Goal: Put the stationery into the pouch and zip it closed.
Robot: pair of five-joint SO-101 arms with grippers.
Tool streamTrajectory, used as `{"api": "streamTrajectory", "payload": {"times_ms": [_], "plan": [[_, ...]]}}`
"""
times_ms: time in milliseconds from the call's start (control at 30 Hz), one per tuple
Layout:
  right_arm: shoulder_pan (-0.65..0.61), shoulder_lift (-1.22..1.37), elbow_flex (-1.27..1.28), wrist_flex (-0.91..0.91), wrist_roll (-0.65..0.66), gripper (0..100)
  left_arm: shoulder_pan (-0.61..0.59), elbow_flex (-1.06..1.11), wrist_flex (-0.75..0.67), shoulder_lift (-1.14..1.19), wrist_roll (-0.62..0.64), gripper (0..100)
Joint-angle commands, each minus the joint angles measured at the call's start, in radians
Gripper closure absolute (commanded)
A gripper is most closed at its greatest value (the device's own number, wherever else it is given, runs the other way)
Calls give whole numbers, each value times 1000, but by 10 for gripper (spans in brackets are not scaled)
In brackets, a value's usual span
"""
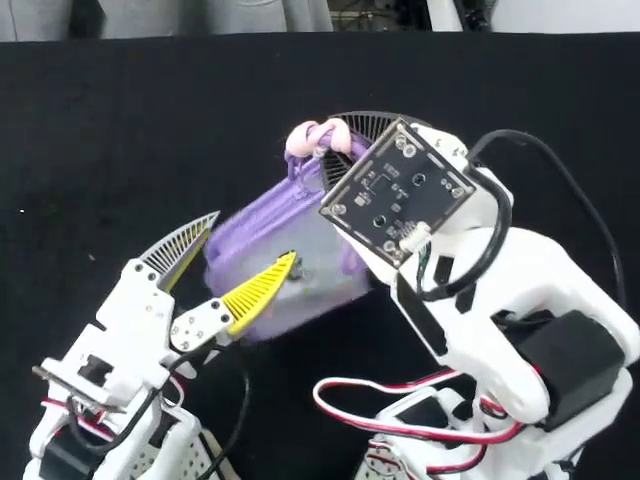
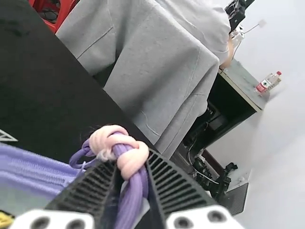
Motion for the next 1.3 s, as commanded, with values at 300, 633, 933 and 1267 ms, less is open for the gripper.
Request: {"api": "streamTrajectory", "payload": {"times_ms": [300, 633, 933, 1267], "plan": [[-9, -35, -39, -9, 12, 988, -5, -25, -23, 11, -75, 967], [219, -27, 81, -189, 8, 988, -8, -243, 178, 11, -75, 971], [351, -12, 206, -358, 12, 988, -15, -375, 278, 8, -78, 971], [489, 291, 53, -354, 8, 988, -15, -484, 347, 8, -81, 971]]}}
